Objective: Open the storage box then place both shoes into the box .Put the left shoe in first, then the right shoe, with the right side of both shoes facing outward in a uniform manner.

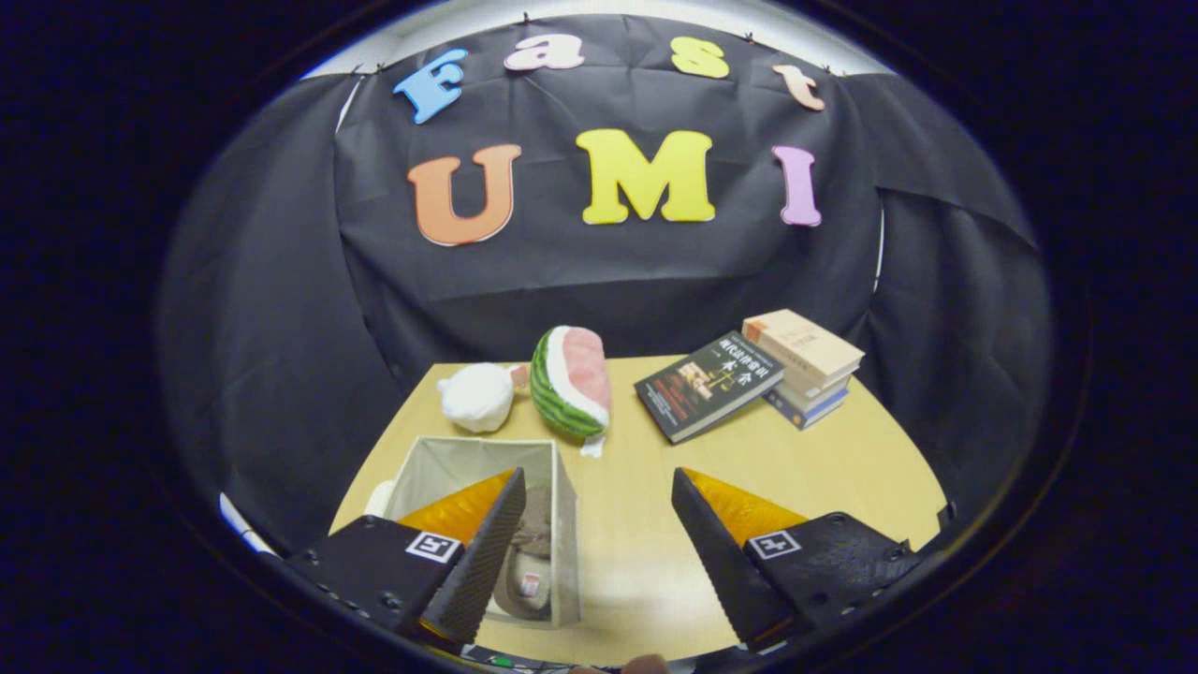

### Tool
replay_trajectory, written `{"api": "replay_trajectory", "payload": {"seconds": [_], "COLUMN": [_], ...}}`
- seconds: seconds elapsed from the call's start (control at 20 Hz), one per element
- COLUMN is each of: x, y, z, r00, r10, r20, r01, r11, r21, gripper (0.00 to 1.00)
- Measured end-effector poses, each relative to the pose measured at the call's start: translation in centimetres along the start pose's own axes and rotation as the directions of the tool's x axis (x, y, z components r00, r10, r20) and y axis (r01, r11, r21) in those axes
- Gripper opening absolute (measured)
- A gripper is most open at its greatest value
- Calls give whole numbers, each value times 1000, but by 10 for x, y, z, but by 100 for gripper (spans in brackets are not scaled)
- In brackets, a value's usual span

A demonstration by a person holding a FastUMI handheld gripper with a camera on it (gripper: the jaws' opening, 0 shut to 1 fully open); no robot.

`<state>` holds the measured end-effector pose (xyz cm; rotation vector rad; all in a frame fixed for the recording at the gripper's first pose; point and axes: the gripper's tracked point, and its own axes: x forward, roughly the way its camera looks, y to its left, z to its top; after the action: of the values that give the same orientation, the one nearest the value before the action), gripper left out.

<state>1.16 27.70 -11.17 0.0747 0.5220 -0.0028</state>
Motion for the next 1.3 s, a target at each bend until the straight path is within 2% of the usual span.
{"api": "replay_trajectory", "payload": {"seconds": [0.35,0.65,0.9,1.1,1.3], "x": [-33,-31,-35,-33,-28], "y": [-44,-56,-68,-59,-54], "z": [60,62,65,70,66], "r00": [979,972,952,948,947], "r10": [-64,-101,-133,-81,-63], "r20": [191,214,277,309,316], "r01": [68,104,141,95,88], "r11": [998,995,990,995,994], "r21": [-14,-4,-13,-31,-67], "gripper": [96,96,96,96,96]}}
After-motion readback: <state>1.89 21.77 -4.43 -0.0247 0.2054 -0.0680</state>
